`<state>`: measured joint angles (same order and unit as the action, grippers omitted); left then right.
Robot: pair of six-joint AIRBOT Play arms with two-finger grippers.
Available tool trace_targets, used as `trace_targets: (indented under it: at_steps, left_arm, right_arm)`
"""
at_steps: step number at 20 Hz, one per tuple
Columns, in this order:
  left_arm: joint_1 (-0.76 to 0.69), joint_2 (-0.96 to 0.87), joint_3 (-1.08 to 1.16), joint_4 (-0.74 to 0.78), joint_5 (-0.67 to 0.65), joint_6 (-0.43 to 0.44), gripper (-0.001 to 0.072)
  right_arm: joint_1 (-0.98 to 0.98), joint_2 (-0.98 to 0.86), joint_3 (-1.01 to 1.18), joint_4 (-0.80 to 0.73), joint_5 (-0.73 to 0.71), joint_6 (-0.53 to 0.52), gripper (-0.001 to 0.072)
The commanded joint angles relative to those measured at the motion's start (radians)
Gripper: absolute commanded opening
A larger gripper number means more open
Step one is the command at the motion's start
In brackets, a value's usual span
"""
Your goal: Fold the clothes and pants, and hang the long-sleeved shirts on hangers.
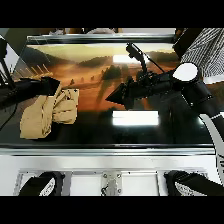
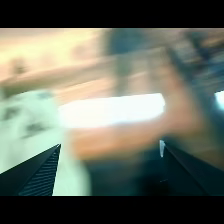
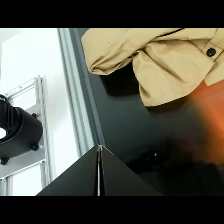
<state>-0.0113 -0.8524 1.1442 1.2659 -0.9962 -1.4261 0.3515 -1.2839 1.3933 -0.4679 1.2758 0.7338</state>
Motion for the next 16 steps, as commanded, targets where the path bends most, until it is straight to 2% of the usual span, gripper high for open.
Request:
trace_targets:
  at_steps: [1,3,8,14,15,16]
  left_arm:
    - [0.003,-0.136,-0.001,0.42,-0.032,-0.088,0.0709]
    - [0.022,-0.261,-0.001,0.524,-0.051,-0.139,0.071]
    - [0.098,-0.551,0.0,0.523,-0.035,-0.145,0.071]
    - [0.153,-0.684,0.0,0.521,-0.065,-0.151,0.0707]
    - [0.153,-0.684,0.0,0.523,-0.072,-0.171,0.0573]
    - [0.153,-0.679,0.002,0.521,-0.083,-0.173,0.0304]
  right_arm:
    - [0.001,-0.001,0.0,0.0,0.0,0.0,0.0017]
    - [0.001,0.0,0.0,0.0,0.0,0.0,0.0017]
    - [0.001,0.0,0.0,0.0,0.0,0.0,0.0017]
    - [0.001,-0.001,0.0,0.0,0.0,0.0,0.0017]
    - [0.001,0.0,0.0,0.0,0.0,0.0,0.0017]
    - [0.001,0.0,0.0,0.0,0.0,0.0,0.0017]
